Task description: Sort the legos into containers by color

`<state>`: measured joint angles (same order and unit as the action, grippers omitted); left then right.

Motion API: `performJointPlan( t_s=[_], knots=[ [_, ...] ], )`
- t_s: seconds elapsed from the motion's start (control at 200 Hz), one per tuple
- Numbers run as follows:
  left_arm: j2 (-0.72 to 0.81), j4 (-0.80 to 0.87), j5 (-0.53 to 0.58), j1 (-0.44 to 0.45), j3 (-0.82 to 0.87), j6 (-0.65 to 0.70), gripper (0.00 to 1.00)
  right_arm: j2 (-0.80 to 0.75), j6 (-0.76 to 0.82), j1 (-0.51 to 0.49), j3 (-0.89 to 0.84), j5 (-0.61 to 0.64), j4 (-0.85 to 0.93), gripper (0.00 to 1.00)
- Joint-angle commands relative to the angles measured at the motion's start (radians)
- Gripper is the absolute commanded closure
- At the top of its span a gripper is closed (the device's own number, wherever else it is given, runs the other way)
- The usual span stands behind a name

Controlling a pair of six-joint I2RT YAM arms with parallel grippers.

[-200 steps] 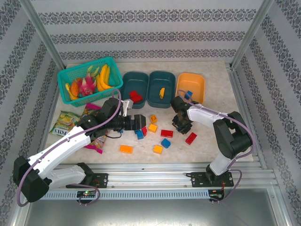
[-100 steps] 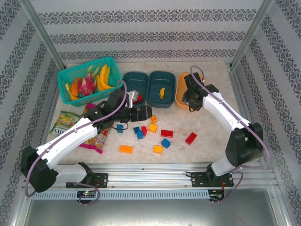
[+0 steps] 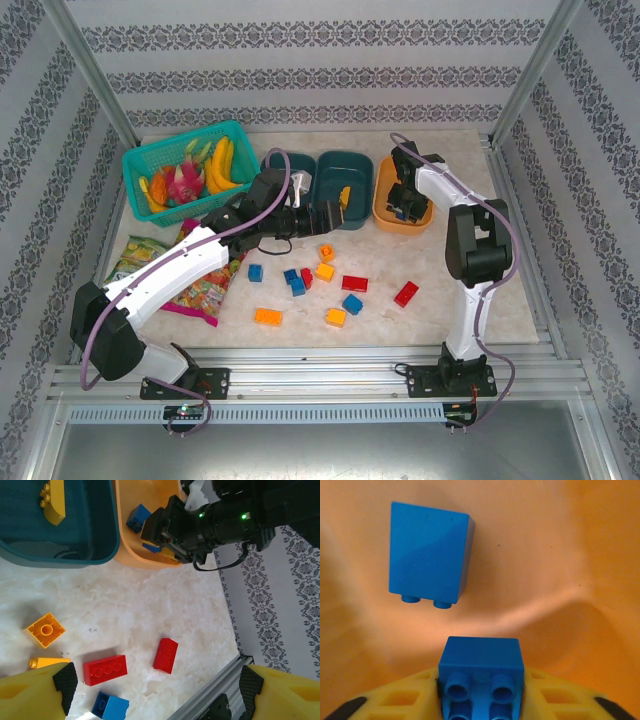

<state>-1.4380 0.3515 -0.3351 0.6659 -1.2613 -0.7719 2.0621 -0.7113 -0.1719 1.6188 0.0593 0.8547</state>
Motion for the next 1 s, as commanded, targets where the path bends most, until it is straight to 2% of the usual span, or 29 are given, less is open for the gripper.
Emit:
performJointPlan(
  t_s=[0.0,0.11,0.22,0.45,0.619,0.884,0.999],
  knots=[
    [0.01,0.013,0.027,0.008,-0.019,0.0,0.13,0.013,0.036,0.008,0.062,-0.018,0.063,0.53],
    [0.032,0.041,0.052,0.008,-0.007,-0.002,0.13,-0.017,0.045,0.008,0.086,-0.019,0.069,0.44],
    [0.048,0.08,0.072,0.008,-0.001,-0.002,0.13,-0.079,0.046,0.005,0.091,-0.029,0.067,0.4],
    [0.079,0.2,0.109,0.008,0.002,0.001,0.14,-0.31,0.051,-0.043,0.05,-0.02,0.043,0.4],
    [0.108,0.286,0.124,0.009,0.041,0.008,0.14,-0.564,0.083,-0.154,-0.139,0.012,-0.039,0.41],
    [0.203,0.377,0.15,0.008,0.161,-0.031,0.16,-0.972,0.082,-0.396,-0.515,0.004,-0.157,0.41],
    [0.251,0.411,0.153,0.008,0.219,-0.051,0.16,-1.088,0.067,-0.479,-0.628,-0.001,-0.166,0.4]
  ],
)
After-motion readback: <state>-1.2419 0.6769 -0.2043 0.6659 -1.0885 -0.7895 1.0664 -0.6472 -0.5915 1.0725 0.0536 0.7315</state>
